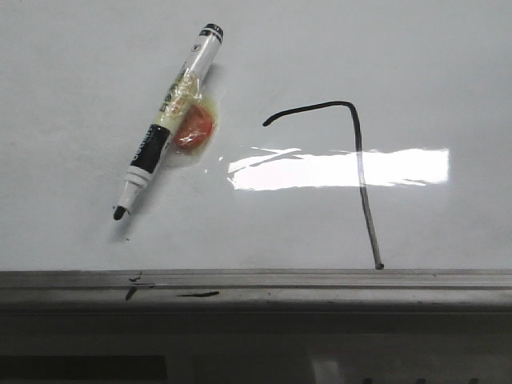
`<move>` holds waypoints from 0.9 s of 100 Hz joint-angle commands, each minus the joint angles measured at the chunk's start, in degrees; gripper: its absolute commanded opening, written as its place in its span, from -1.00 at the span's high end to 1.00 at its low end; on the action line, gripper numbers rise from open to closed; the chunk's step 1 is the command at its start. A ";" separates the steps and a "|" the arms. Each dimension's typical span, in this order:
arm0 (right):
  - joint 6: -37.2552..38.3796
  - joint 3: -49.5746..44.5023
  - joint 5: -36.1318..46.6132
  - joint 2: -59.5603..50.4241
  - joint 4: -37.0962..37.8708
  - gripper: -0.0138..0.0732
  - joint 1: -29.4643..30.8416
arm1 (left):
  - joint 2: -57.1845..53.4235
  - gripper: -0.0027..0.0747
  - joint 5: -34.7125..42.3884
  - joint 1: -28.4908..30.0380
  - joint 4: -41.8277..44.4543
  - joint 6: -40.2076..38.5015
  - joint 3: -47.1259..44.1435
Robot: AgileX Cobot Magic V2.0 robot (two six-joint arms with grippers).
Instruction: Write number 7 on whiteboard
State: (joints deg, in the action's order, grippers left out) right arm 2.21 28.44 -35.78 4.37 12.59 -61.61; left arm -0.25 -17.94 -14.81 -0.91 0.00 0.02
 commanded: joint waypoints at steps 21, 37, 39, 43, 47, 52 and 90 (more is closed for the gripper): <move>0.02 1.18 4.04 0.66 1.32 0.78 0.01 | -1.68 0.98 3.70 1.09 -1.87 -0.66 -1.42; 0.02 1.18 4.04 0.66 1.32 0.78 0.01 | -1.68 0.98 3.70 1.09 -1.87 -0.66 -1.42; 0.02 1.18 4.04 0.66 1.32 0.78 0.01 | -1.68 0.98 3.70 1.09 -1.87 -0.66 -1.42; 0.02 1.18 4.04 0.66 1.32 0.78 0.01 | -1.68 0.98 3.70 1.09 -1.87 -0.66 -1.42; 0.02 1.18 4.04 0.66 1.32 0.78 0.01 | -1.68 0.98 3.70 1.09 -1.87 -0.66 -1.42; 0.02 1.18 4.04 0.66 1.32 0.78 0.01 | -1.68 0.98 3.70 1.09 -1.87 -0.66 -1.42; 3.86 -5.12 5.48 0.66 11.27 0.78 3.75 | -1.68 0.98 3.70 1.09 -1.87 -0.66 -1.42</move>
State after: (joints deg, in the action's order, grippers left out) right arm 2.95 24.79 -37.05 4.37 20.37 -60.46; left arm -0.25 -18.17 -13.82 -2.26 0.00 0.02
